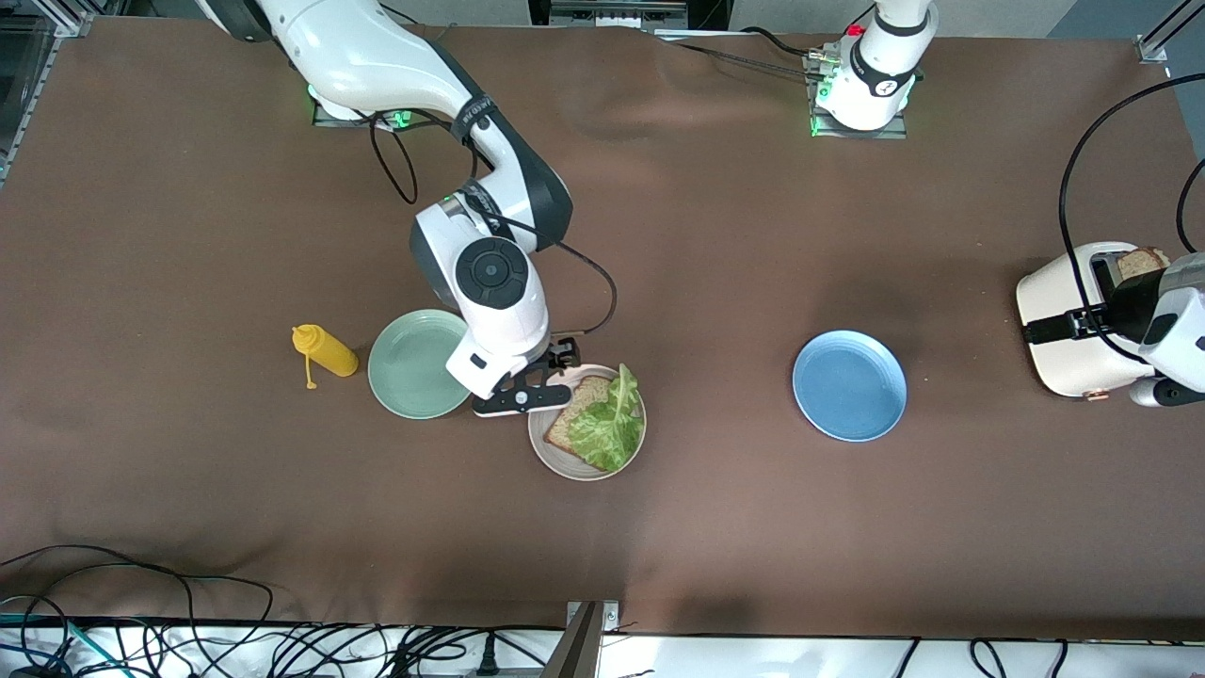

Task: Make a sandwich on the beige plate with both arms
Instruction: 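Move the right gripper to the yellow mustard bottle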

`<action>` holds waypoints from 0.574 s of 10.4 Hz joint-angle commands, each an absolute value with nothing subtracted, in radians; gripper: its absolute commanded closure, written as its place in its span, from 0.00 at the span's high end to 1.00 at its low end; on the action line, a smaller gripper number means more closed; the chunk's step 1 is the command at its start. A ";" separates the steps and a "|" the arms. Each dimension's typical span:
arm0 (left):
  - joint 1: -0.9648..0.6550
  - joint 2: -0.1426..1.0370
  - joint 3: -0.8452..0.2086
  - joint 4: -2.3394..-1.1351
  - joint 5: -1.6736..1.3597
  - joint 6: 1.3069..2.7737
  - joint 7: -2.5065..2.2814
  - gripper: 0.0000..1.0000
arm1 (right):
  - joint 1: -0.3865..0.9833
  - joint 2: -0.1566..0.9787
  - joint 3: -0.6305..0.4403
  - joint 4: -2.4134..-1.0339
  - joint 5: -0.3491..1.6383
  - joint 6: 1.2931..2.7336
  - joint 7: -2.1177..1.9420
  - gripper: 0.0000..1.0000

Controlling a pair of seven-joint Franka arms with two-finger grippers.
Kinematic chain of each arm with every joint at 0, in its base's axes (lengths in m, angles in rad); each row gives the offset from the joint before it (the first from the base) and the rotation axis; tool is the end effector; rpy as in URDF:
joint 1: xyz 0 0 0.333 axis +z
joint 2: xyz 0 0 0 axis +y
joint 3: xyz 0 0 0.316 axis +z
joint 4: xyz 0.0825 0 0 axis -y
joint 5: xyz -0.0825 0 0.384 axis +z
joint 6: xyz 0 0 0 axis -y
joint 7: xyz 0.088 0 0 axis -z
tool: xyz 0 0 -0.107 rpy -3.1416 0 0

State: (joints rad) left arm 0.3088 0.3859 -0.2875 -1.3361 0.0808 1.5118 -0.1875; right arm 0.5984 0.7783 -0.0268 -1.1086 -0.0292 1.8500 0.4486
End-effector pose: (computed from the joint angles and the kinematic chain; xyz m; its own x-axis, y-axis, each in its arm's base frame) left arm 0.6471 0.0542 0.5032 0.9579 0.2104 -0.1954 0.2127 -0.9771 -0.0097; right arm 0.6331 0.4118 0.3492 0.9903 0.1381 -0.0131 0.1386 -0.9886 0.0580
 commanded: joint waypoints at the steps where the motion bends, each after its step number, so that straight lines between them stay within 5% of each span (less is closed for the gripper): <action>1: 0.310 0.387 -0.290 -1.325 0.084 1.505 -0.166 1.00 | 0.549 0.680 -0.012 -1.120 -0.029 1.705 0.375 1.00; 6: 0.314 0.388 -0.288 -1.325 0.084 1.505 -0.164 1.00 | 0.433 0.493 -0.044 -1.153 0.072 1.500 0.004 1.00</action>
State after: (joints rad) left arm 0.3096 0.3869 -0.2878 -1.3361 0.0808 1.5118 -0.1874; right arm 0.4612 0.5723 -0.0319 -1.1051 0.0327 1.5329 0.1152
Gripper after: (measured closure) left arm 0.000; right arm 0.000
